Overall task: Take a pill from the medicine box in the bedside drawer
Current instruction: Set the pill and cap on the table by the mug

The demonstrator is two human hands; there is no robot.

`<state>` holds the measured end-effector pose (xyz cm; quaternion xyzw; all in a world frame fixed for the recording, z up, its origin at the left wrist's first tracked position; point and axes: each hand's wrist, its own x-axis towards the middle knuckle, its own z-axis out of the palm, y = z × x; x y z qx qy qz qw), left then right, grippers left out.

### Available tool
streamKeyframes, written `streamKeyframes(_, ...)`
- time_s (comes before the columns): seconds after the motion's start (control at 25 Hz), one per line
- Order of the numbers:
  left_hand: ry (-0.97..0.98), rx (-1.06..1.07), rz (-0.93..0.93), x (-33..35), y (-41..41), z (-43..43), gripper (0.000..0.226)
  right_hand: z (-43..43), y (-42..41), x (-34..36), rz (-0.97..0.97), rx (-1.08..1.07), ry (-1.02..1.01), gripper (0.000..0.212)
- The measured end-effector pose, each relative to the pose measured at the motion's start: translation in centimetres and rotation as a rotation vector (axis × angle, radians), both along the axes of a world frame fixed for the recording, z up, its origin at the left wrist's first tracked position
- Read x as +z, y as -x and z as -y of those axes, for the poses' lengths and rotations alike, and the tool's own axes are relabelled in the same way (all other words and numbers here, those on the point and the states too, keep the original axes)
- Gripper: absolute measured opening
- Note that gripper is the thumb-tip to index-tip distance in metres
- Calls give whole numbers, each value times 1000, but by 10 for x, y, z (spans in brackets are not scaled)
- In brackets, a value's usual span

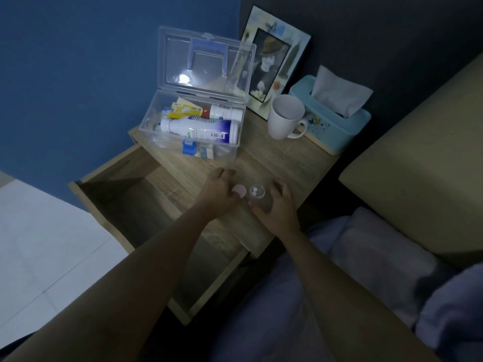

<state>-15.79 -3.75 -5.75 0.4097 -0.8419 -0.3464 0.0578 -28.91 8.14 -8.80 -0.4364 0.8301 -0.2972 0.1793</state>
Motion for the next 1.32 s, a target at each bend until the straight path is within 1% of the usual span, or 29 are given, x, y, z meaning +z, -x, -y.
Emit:
streamKeyframes(0.04,45,42,-1,-2,-2,0,57,0,2,1,15,-33,50,63)
streamKeyframes(0.08,114,69,25,-4,-3,-1,54,2,5,3,23,-84,116,57)
streamKeyframes(0.12,171,70,70,-7,-4,-2,54,7,10,6,23,-152,184,47)
streamKeyframes(0.2,204,8,172,-14,-8,-6,57,23,23,14,24,-315,281,29)
streamKeyframes(0.28,200,-48,257,-21,-15,-8,60,44,40,24,76,-459,321,28)
streamKeyframes(0.4,190,-74,311,-27,-21,-7,61,77,66,38,117,-576,397,33)
streamKeyframes(0.52,215,-74,312,-28,-22,-9,61,105,91,48,124,-629,484,32)
streamKeyframes(0.6,237,-70,309,-29,-22,-8,61,119,105,48,170,-678,503,28)
streamKeyframes(0.68,240,-73,313,-28,-22,-7,61,130,115,44,231,-715,464,28)
streamKeyframes(0.76,235,-71,312,-29,-22,-7,61,136,117,40,237,-725,398,34)
streamKeyframes(0.88,234,-74,301,-29,-22,-6,61,142,118,35,239,-739,396,42)
streamKeyframes(0.96,245,-71,303,-29,-22,-6,61,143,120,33,320,-751,441,39)
streamKeyframes(1.04,244,-57,297,-29,-23,-7,61,144,120,29,471,-748,525,31)
streamKeyframes(1.12,243,-51,289,-29,-22,-7,61,143,117,28,580,-763,598,30)
streamKeyframes(1.24,242,-56,286,-30,-22,-7,61,140,102,33,636,-772,684,37)
streamKeyframes(1.32,238,-54,291,-29,-23,-8,61,131,88,35,629,-753,713,34)
